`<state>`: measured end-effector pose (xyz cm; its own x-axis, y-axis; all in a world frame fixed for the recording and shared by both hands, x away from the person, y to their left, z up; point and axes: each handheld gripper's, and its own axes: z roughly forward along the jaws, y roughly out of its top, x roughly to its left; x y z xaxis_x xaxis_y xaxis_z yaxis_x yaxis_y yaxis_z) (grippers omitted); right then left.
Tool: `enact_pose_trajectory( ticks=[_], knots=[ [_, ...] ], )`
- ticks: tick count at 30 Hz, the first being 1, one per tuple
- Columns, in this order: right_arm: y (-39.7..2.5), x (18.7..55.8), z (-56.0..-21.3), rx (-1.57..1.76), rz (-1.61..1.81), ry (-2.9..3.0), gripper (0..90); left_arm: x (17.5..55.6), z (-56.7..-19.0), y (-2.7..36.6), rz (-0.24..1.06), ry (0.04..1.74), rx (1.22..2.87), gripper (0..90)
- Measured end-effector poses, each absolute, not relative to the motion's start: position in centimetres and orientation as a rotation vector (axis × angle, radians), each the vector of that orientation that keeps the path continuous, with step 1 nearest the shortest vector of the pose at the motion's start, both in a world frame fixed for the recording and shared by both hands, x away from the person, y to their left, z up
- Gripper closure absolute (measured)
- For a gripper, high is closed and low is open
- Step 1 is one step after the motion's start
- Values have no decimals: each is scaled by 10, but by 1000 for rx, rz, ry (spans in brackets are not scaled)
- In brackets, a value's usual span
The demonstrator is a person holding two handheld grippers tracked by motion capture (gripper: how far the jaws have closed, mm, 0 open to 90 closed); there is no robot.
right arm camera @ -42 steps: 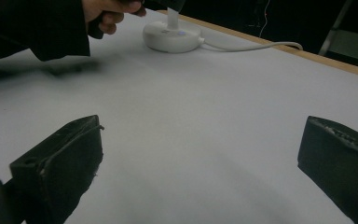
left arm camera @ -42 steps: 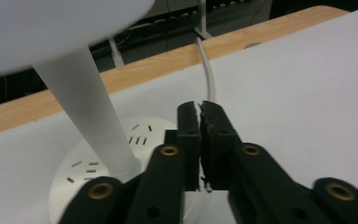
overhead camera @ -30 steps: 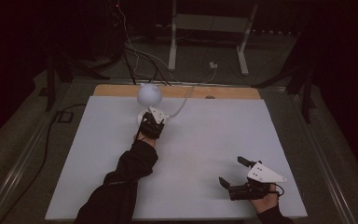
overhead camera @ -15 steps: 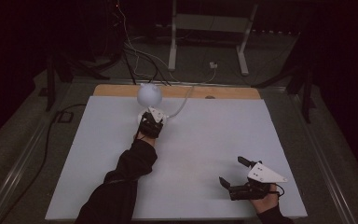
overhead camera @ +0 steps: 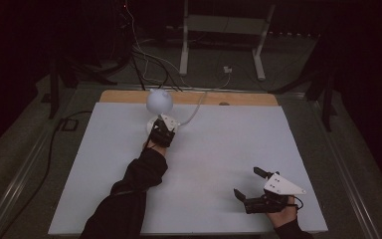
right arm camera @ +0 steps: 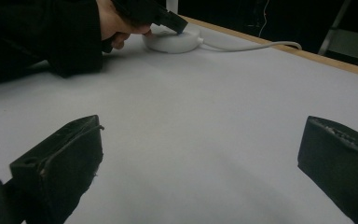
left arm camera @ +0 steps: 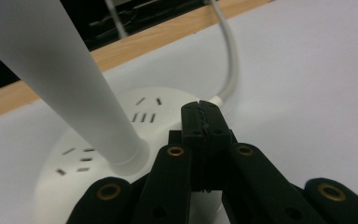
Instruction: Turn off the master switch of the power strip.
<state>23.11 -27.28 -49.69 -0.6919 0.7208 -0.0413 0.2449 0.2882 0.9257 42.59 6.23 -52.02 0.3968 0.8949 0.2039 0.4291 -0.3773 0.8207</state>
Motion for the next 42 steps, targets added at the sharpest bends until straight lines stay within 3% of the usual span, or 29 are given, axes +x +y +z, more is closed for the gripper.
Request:
enact_pose_trajectory(
  ticks=[2,42],
  knots=[
    [-273,231,-497,865,1391,2107,0,427,-520,63,819,1119,1958,900],
    [-271,230,-497,854,1390,2113,0,430,-519,58,907,1047,2088,900]
  ],
)
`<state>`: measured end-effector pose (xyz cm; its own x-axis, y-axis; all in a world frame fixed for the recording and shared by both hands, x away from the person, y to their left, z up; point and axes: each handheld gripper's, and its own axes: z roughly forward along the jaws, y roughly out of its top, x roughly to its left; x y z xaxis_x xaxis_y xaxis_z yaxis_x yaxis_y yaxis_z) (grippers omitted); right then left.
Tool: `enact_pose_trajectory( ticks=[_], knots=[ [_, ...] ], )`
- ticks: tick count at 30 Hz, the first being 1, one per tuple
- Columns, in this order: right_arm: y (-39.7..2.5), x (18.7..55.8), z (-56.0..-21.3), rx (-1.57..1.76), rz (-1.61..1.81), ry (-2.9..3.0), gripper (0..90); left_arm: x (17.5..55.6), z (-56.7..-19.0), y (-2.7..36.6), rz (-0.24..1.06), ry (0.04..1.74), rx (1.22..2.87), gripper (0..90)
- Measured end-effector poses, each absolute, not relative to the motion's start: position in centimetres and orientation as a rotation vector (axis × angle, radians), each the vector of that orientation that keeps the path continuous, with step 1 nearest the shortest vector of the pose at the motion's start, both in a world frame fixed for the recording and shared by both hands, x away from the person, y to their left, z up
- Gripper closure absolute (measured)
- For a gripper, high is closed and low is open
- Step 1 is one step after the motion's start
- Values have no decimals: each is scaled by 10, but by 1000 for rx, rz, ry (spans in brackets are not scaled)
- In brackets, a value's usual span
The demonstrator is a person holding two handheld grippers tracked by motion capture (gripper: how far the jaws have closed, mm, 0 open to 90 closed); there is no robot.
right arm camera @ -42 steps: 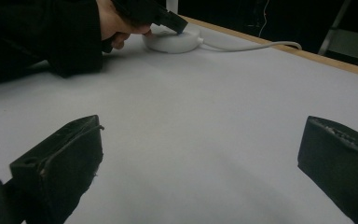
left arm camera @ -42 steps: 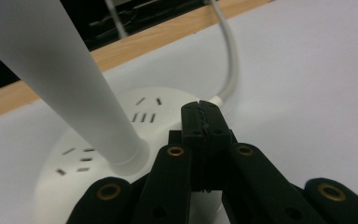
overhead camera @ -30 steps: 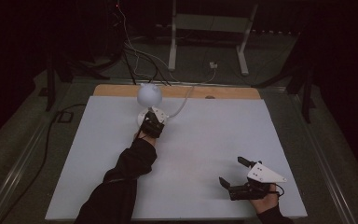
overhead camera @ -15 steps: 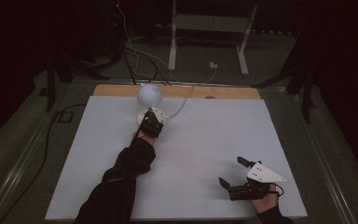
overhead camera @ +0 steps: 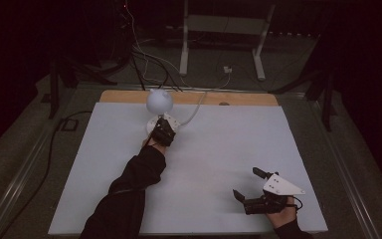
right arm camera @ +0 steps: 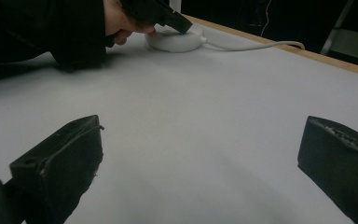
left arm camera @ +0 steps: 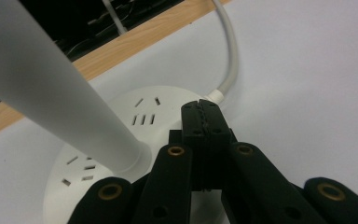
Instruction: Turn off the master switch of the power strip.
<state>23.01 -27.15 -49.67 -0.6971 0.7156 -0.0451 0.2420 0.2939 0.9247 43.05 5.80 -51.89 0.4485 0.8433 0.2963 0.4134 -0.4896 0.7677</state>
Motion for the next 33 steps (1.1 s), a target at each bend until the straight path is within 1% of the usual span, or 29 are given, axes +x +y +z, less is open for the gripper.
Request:
enact_pose_trajectory(
  ticks=[5,13,20,23,29,33],
  knots=[
    [-272,230,-497,862,1392,2113,0,430,-519,57,921,1045,2093,900],
    [-271,230,-497,856,1396,2112,0,434,-516,59,865,1058,2112,900],
    [-272,230,-496,855,1399,2110,0,434,-515,56,887,1037,2154,900],
    [-272,230,-496,855,1399,2109,0,436,-514,56,877,1039,2170,900],
    [-272,229,-496,856,1402,2106,0,436,-513,56,864,1051,2164,900],
    [-272,230,-496,857,1401,2109,0,436,-513,55,881,1045,2172,900]
  ],
)
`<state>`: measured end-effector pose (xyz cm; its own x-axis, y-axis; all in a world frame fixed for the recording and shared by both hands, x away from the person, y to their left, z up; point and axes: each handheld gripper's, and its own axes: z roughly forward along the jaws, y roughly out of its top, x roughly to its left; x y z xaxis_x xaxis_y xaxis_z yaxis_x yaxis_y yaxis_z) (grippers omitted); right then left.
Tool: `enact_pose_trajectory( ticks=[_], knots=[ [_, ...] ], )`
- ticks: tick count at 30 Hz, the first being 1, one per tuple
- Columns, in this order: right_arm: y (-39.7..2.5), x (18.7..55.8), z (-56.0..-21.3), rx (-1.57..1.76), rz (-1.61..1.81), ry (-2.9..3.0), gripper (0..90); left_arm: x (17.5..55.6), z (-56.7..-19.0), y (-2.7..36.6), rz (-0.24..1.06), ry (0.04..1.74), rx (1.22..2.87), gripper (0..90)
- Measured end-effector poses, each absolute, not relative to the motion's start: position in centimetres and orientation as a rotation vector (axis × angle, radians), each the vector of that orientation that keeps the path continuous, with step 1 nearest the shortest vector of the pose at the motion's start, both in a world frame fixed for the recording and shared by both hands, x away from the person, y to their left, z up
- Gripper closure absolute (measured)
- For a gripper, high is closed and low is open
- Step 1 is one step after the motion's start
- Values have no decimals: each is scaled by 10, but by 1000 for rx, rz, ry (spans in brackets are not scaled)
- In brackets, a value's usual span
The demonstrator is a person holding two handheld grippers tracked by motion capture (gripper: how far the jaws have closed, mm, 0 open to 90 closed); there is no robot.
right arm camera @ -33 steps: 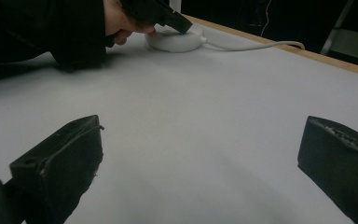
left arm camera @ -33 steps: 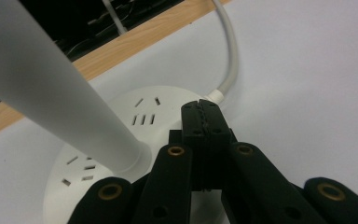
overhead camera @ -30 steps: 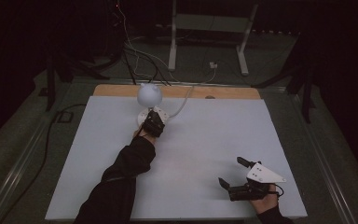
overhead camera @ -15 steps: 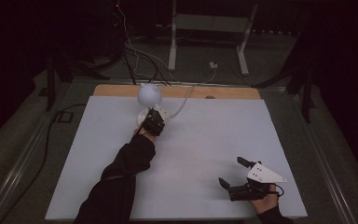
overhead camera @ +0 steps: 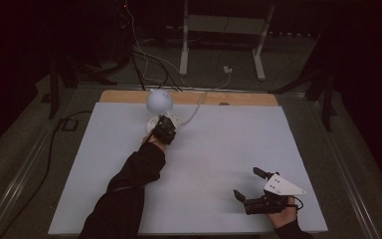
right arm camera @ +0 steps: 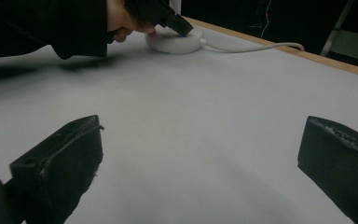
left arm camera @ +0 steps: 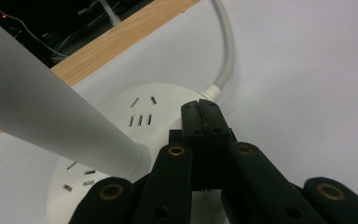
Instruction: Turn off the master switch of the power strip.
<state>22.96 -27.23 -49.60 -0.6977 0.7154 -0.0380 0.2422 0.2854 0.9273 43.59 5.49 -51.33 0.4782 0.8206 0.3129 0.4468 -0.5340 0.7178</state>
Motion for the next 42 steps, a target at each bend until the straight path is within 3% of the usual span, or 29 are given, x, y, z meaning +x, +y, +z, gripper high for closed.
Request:
enact_pose_trajectory(
  ticks=[16,37,42],
  knots=[
    [-272,231,-497,865,1395,2112,0,435,-514,58,901,1058,2106,900],
    [-273,231,-497,868,1396,2107,0,424,-500,59,815,1102,2026,900],
    [-273,231,-497,869,1398,2105,0,420,-495,57,793,1119,2027,647]
  ],
)
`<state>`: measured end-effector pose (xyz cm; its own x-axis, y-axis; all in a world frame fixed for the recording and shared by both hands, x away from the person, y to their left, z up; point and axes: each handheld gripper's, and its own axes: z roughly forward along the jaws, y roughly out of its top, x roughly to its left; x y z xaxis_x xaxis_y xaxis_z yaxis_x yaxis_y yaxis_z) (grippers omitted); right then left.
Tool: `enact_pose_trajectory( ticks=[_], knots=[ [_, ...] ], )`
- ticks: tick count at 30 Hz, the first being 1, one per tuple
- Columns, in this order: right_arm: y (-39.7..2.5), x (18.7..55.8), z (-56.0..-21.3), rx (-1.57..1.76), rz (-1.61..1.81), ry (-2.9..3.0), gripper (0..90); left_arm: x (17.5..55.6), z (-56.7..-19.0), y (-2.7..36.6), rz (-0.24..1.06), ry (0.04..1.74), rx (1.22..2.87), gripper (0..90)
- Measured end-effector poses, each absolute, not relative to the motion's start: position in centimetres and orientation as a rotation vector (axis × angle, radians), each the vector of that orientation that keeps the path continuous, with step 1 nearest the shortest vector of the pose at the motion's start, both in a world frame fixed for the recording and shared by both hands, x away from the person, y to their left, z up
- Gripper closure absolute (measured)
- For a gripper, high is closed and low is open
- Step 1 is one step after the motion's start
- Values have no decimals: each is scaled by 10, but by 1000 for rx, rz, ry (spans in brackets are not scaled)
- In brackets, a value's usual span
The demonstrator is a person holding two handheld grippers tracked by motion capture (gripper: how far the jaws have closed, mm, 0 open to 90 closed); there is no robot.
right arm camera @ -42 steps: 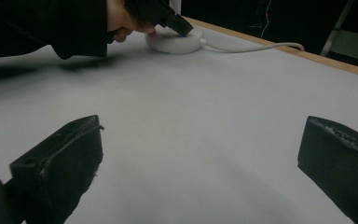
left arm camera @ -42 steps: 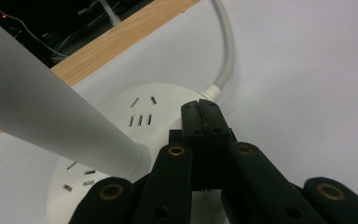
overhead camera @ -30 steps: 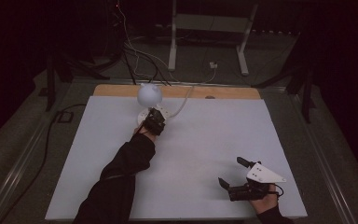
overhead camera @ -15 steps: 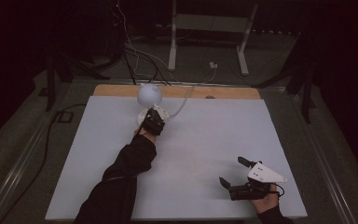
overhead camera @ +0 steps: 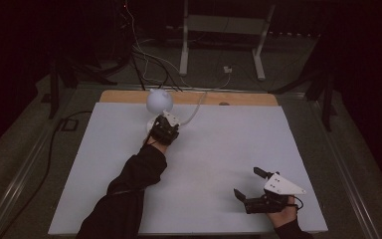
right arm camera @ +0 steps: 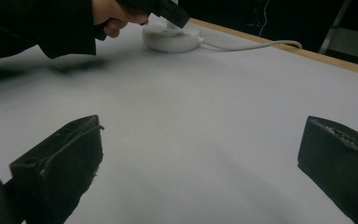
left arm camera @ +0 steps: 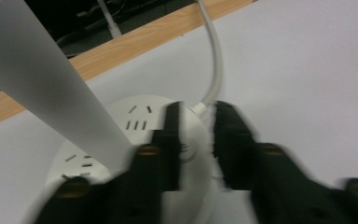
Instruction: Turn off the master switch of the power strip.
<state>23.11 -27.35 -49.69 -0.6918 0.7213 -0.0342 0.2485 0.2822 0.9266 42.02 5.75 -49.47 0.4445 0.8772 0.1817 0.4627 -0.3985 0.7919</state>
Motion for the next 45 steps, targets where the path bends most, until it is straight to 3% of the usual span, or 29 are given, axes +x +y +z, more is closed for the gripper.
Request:
enact_pose_trajectory(
  ticks=[12,19,28,45],
  knots=[
    [-273,231,-497,870,1396,2105,0,413,-485,50,677,1101,2039,255],
    [-273,231,-497,870,1397,2107,0,408,-480,48,539,1077,2070,21],
    [-273,231,-497,873,1399,2106,0,402,-464,57,364,967,2081,2],
    [-272,232,-497,874,1394,2106,0,379,-449,96,278,907,2095,3]
  ],
)
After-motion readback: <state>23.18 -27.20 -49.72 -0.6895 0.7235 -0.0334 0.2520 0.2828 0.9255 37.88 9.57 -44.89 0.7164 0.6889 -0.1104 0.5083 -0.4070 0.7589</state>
